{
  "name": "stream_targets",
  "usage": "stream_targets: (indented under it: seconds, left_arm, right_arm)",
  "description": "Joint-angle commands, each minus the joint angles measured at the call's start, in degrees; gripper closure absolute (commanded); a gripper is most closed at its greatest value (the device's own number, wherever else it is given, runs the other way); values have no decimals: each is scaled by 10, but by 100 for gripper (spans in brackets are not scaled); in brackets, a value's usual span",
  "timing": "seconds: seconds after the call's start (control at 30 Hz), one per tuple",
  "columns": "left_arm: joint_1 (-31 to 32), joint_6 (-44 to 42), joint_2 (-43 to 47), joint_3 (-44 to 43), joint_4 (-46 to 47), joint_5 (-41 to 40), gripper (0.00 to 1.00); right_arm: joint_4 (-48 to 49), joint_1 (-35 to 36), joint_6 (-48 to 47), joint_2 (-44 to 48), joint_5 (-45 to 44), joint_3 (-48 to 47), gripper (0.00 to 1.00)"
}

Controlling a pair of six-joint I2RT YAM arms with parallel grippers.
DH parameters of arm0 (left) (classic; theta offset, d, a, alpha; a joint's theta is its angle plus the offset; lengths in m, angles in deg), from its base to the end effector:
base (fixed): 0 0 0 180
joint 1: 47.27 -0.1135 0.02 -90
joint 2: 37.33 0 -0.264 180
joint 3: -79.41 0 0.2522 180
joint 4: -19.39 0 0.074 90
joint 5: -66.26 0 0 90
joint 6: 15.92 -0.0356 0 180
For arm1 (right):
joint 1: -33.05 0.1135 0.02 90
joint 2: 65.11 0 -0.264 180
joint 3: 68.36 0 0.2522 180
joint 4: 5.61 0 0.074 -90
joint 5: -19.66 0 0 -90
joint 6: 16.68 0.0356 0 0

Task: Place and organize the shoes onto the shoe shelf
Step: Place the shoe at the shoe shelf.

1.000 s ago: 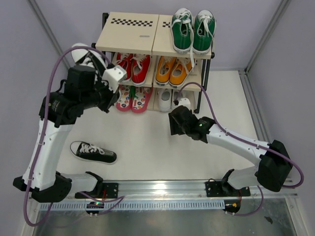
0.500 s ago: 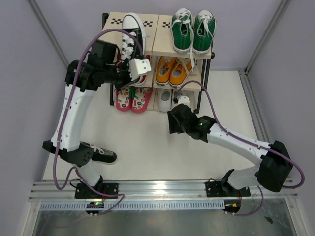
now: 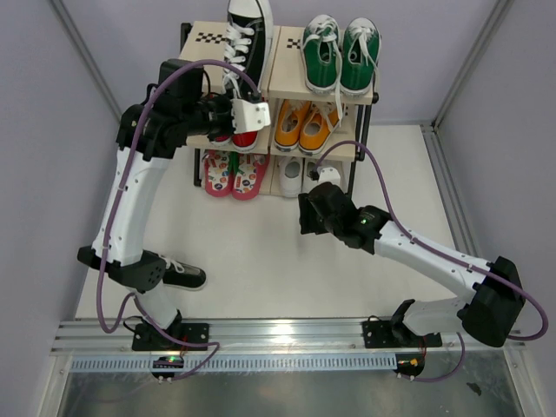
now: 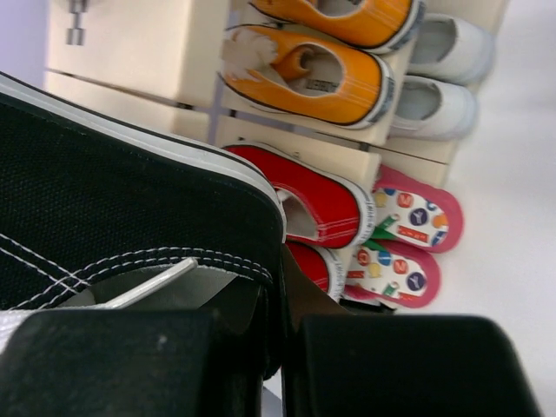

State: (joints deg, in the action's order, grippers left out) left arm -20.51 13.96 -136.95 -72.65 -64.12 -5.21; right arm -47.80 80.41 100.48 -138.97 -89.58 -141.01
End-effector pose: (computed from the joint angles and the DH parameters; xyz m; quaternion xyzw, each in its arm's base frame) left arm 0.2718 -0.1497 0.5181 0.6484 0.5695 0.0051 0.5053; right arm 0.1962 0.1958 0.2878 -0.0937 0.9031 0.1140 0.4033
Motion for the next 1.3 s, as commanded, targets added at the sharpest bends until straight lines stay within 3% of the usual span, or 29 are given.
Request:
stream_targets:
  seconds: [0.0,0.4,0.67,0.77,0.8,0.83,1.27]
  left_arm:
    - [0,-32,7,-16,158,-19,100]
    - [0,-23,-23,-2,255,-69,100]
    - [0,-18,-25,16,263,-81,100]
    - [0,-8,-19,34,283,-89,76]
    - [0,-4,-16,37,286,-89,55]
    - [0,-3,-15,39,291,-90,49]
    - [0,58,-15,37,351,-96,29]
  right_arm:
    - [3,-2,9,15,7,-3,36]
    - [-8,-2,22,35,4,10,36]
    - [-8,-2,24,33,7,11,36]
    - [-8,-2,24,32,7,11,36]
    - [-8,-3,25,31,6,11,36]
    - [-8,-3,25,32,6,11,36]
    - [-9,-2,29,34,9,16,36]
